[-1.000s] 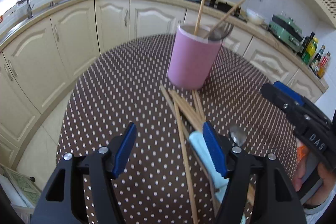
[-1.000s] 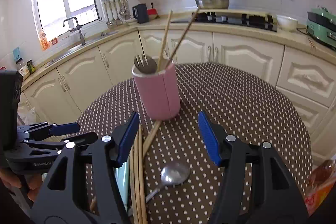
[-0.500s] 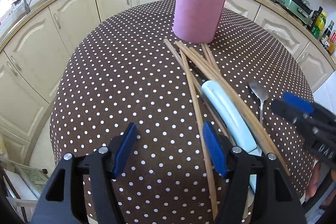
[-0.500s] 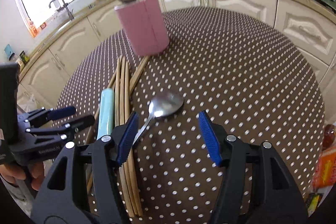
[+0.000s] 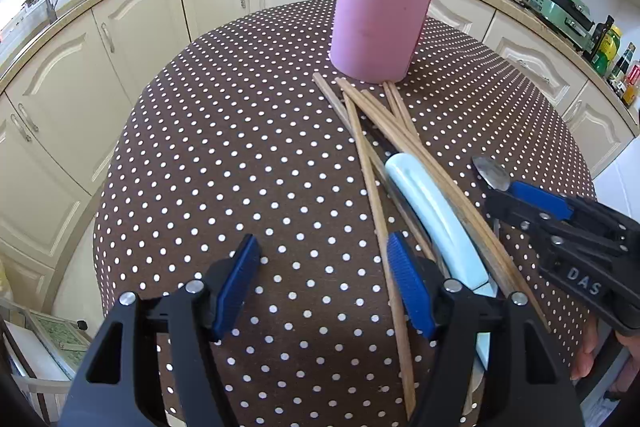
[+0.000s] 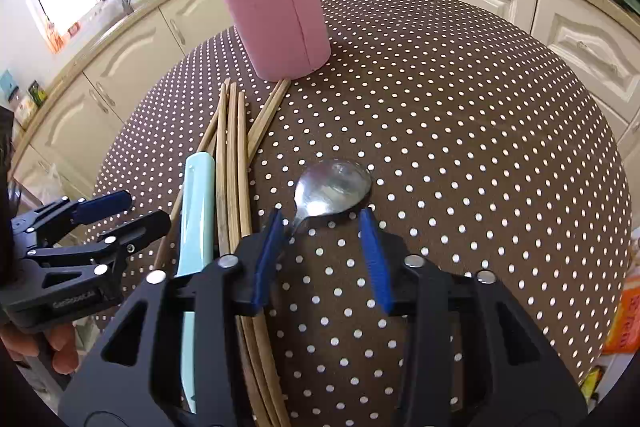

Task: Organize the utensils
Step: 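Grasp a chopstick with the left tool while the right tool grasps the metal spoon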

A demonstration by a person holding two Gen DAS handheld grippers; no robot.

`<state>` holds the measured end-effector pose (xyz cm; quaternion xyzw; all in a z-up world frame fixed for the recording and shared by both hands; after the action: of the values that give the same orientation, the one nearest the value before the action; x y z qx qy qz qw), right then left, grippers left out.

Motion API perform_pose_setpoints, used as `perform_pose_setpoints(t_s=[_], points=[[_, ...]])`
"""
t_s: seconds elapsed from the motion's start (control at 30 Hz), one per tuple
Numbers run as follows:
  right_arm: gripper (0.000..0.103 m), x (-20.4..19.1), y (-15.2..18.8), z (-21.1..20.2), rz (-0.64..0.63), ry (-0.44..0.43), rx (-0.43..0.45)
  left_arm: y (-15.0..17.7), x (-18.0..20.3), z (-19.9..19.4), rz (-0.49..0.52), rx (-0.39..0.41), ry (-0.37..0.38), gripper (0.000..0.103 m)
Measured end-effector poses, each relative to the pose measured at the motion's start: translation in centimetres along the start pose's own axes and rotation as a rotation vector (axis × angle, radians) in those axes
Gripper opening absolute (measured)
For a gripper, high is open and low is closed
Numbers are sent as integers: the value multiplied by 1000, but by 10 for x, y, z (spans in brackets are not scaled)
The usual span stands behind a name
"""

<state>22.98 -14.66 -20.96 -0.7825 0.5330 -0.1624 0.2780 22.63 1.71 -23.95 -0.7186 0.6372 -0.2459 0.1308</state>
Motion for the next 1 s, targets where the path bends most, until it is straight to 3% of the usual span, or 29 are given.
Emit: perform_pose_setpoints(t_s=[0.13, 0.33, 0.6, 0.73, 0.8, 0.87, 1.0], points=[[33, -4, -7, 7, -47, 1, -12, 0, 7, 4, 25, -8, -2, 66], [19, 7, -21, 18, -61, -11, -34, -8, 15, 15, 70, -12, -56, 66], [19, 20, -41, 30, -102, -28, -87, -41, 22, 34, 46, -20, -74, 65], [16, 21, -52, 39, -111, -45, -106, -55, 28, 41, 41, -8, -75, 45], [13, 24, -57, 42, -109, -48, -107, -62, 27, 43, 18, -2, -75, 24], [11, 28, -64, 46, -105, -48, -102, -66, 21, 44, -21, 8, -68, 10], [7, 37, -72, 44, -87, -61, -74, -70, 8, 40, -107, 18, -9, 6]])
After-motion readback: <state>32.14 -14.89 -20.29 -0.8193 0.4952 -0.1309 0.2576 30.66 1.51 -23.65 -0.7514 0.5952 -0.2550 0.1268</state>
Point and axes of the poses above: each gripper's, at about its wrist camera, not at the fingertips, and z roughly the way its jaws point, x to its right, y to its underside, the point moved 5 cm from there along z, roughly the way its jaws point, and after that the axes turned 13 degrees about -z, right-handed, at the moved point
